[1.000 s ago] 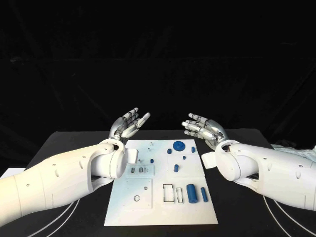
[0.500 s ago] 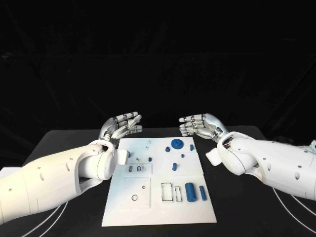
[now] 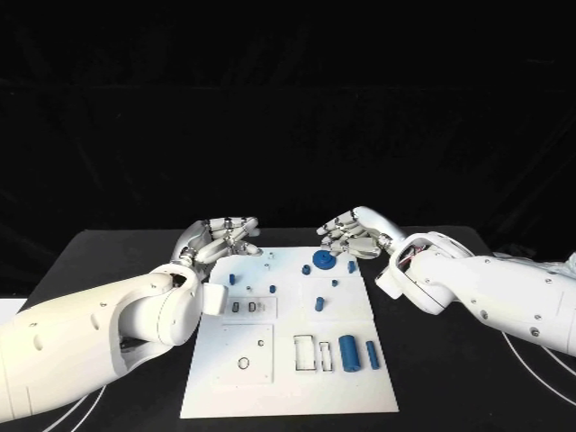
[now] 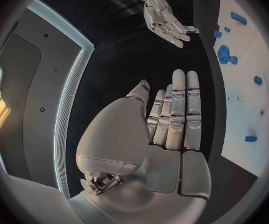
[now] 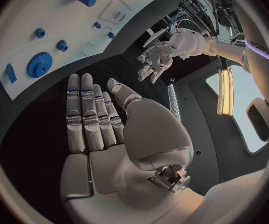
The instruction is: Assemble the parts on the task board
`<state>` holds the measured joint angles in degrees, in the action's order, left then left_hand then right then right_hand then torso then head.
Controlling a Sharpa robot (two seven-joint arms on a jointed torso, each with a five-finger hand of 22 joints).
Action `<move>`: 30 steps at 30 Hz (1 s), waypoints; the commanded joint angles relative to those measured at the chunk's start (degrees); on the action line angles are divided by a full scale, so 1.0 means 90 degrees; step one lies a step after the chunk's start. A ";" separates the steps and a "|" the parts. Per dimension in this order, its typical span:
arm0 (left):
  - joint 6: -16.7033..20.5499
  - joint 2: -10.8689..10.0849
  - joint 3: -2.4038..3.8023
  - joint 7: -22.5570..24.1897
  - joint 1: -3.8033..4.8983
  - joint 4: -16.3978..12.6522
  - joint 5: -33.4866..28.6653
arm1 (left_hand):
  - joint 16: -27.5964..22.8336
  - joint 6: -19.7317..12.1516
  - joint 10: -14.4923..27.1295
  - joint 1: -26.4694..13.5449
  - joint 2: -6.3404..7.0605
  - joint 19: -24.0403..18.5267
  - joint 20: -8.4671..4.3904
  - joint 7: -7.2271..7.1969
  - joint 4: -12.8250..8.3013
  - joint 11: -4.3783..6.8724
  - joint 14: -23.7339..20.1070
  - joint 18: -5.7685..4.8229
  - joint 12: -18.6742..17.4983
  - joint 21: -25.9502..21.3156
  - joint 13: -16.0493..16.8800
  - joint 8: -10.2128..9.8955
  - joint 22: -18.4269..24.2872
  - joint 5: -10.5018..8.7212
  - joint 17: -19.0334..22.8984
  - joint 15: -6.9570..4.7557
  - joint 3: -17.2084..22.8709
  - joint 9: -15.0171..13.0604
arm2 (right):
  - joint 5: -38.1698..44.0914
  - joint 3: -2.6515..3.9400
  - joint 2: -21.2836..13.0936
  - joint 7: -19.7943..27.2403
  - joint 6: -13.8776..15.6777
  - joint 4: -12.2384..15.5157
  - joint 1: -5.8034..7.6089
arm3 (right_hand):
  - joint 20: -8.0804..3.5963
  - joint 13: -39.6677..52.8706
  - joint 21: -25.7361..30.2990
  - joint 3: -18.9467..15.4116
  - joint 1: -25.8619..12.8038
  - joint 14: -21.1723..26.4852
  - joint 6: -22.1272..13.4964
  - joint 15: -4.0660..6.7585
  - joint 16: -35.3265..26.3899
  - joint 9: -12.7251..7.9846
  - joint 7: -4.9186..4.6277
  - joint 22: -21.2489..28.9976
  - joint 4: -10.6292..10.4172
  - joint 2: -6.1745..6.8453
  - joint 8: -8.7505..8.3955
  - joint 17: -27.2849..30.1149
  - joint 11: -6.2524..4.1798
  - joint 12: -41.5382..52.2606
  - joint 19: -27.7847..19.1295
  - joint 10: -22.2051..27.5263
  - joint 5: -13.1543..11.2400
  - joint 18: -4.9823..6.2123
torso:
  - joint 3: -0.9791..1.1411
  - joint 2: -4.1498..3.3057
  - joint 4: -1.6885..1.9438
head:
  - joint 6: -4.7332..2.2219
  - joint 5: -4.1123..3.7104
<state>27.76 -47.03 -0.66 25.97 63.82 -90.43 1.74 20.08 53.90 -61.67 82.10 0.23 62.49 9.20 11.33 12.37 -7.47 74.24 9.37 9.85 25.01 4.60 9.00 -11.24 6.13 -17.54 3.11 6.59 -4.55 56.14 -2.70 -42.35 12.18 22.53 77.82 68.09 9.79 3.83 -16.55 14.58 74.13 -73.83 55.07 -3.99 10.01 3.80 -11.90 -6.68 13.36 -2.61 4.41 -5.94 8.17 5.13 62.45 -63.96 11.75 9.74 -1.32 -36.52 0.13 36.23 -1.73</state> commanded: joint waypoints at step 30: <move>-0.0733 -0.0342 0.0090 -0.0503 0.0136 -0.1173 -0.0346 | 0.0416 0.0220 -0.0307 0.0085 0.0058 0.0133 -0.0069 0.0010 -0.0063 0.0025 -0.0046 0.0096 -0.0320 0.0210 -0.0010 -0.0227 -0.0166 0.0014 -0.0810 -0.0040 0.0234 0.0056 | 0.4446 0.0061 0.0116 -0.2034 -0.1353 0.0232 0.0496 | -0.0554 -0.0022 -0.3348 0.0701 -0.0009 -0.1370 0.0718 0.0435 0.6262 0.0016 0.0321 -0.2046 -0.0523 0.0579 -0.0058 -0.5567 -0.0303 -0.0164 0.1313 -0.0026 -0.0385 0.0036 | -0.0261 -0.0791 0.0360 | -0.0195 -0.0382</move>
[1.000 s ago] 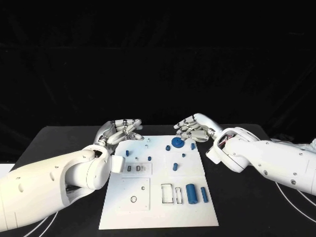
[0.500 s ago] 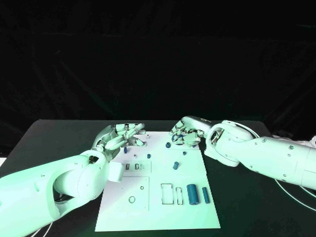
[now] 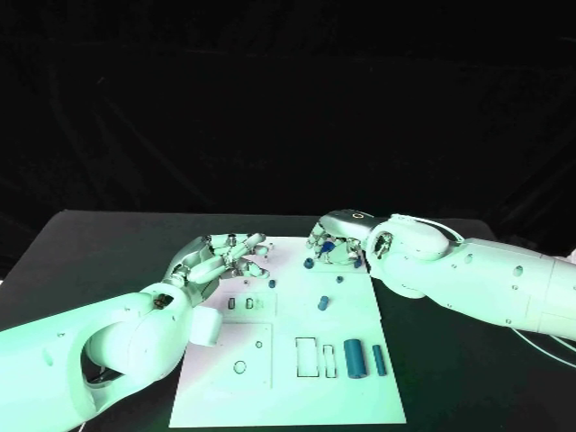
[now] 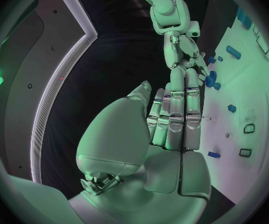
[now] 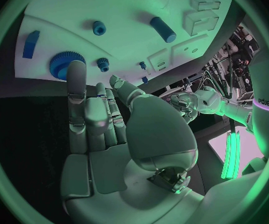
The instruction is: Assemble the parts on the task board
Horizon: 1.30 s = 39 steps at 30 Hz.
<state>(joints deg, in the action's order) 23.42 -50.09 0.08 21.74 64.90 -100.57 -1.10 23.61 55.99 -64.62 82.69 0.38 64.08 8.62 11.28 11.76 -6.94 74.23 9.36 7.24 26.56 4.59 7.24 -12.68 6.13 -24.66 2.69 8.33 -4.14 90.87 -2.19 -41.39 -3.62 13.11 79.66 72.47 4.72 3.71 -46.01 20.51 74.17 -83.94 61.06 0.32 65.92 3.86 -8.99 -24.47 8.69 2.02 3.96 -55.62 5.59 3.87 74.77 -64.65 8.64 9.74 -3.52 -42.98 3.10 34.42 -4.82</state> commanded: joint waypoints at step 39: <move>-0.0357 0.0033 0.0014 -0.0150 0.0071 -0.0006 -0.0030 | 0.0051 -0.0037 0.0043 -0.0018 0.0042 -0.0069 0.0008 0.0033 0.0010 -0.0050 -0.0091 0.0095 -0.0053 0.0044 -0.0008 -0.0057 -0.0019 0.0012 -0.0083 0.0022 0.0057 0.0012 | 0.1033 0.0007 0.0201 -0.0320 -0.0417 -0.0031 0.0027 | 0.0103 0.0002 -0.0839 0.0251 -0.0020 -0.0184 0.0109 -0.0092 0.0330 0.0012 -0.0022 -0.0887 -0.0300 0.0175 -0.0007 -0.0307 0.0008 0.0008 -0.0125 0.0046 -0.0277 -0.0049 | -0.0040 -0.0348 0.0069 | -0.0065 -0.0065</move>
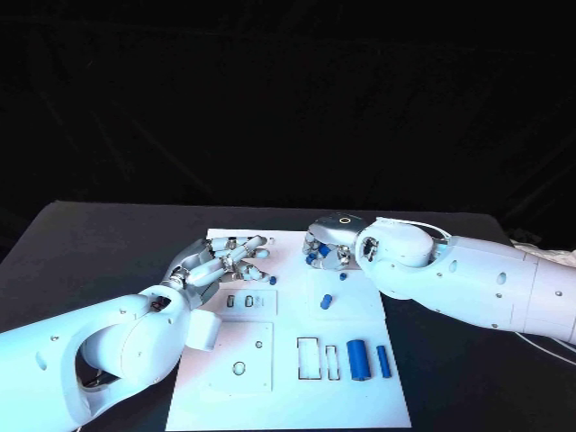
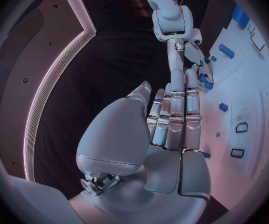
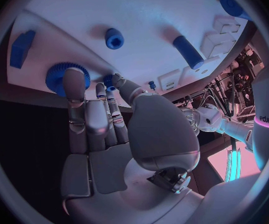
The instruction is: Assemble the parts on the task board
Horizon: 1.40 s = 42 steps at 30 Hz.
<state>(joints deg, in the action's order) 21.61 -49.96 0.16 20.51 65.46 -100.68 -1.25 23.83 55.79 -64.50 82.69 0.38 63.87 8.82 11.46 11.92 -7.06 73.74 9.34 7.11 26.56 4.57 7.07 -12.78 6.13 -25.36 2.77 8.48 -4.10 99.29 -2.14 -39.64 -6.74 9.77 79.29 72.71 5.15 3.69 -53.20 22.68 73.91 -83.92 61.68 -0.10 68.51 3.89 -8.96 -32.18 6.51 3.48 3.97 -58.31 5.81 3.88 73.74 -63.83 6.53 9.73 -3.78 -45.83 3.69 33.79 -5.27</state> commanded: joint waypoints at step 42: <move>-0.0271 0.0002 0.0004 -0.0097 0.0074 0.0270 -0.0013 | 0.0051 -0.0166 0.0192 0.0006 0.0074 -0.0239 0.0040 0.0088 -0.0145 -0.0111 -0.0336 0.0085 -0.0099 0.0030 -0.0016 -0.0106 -0.0042 0.0011 -0.0210 0.0084 0.0160 0.0005 | 0.0115 0.0022 0.0813 -0.0018 0.1568 -0.0590 0.0100 | -0.0001 0.0039 -0.1269 0.1016 0.0344 -0.0223 0.0466 0.0083 0.0509 0.0134 0.0105 -0.1483 -0.0119 -0.0032 0.0062 -0.0499 -0.0181 0.0025 0.0118 -0.0707 -0.0358 -0.0224 | -0.0033 -0.0139 0.0058 | -0.0071 0.0018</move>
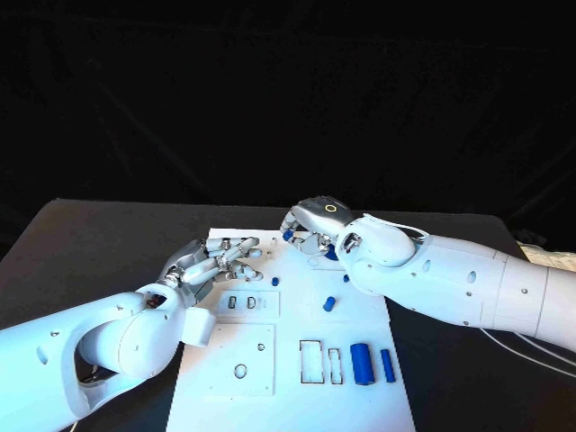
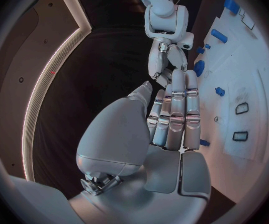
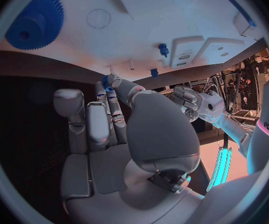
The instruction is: Assemble the parts on the task board
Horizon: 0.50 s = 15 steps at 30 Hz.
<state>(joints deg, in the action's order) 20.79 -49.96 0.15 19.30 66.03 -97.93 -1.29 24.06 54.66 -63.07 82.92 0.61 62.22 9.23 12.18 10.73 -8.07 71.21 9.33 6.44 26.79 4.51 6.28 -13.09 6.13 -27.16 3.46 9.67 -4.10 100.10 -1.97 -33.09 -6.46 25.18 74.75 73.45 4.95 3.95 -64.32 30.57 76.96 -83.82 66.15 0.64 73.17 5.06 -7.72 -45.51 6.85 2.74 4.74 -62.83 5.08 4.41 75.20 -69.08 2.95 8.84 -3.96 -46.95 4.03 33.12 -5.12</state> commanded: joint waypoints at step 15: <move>-0.0202 -0.0052 0.0005 0.0036 0.0016 -0.0150 -0.0008 | 0.0023 -0.0054 0.0050 -0.0015 0.0054 -0.0079 0.0001 0.0014 -0.0031 -0.0005 -0.0089 0.0087 -0.0021 -0.0001 -0.0010 -0.0016 -0.0009 0.0011 -0.0022 0.0014 0.0038 0.0005 | -0.0153 0.0024 0.0414 -0.0138 -0.0563 -0.0377 0.0038 | 0.0043 0.0002 -0.0057 0.0087 -0.0098 -0.0231 -0.0062 -0.0017 0.0004 0.0007 -0.0041 -0.0016 -0.0250 0.0107 -0.0054 -0.0001 -0.0084 -0.0065 -0.0082 -0.0083 0.0053 -0.0121 | -0.0022 -0.0028 0.0021 | 0.0061 0.0057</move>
<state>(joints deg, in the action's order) 20.31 -50.48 0.15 19.31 66.08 -99.03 -1.29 24.06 54.45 -63.07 82.92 0.61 61.92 9.12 12.37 10.58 -8.07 70.66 9.33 6.44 26.79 4.51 6.28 -13.08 6.13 -27.31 3.58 9.82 -4.11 99.38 -1.77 -29.49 -7.07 22.94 71.55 73.76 5.36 3.95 -64.60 31.17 76.47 -83.82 65.80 0.63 73.16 5.00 -7.88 -45.62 4.93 3.66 4.31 -62.76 5.08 4.18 74.79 -69.09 3.11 8.84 -4.10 -47.21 4.21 33.56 -4.53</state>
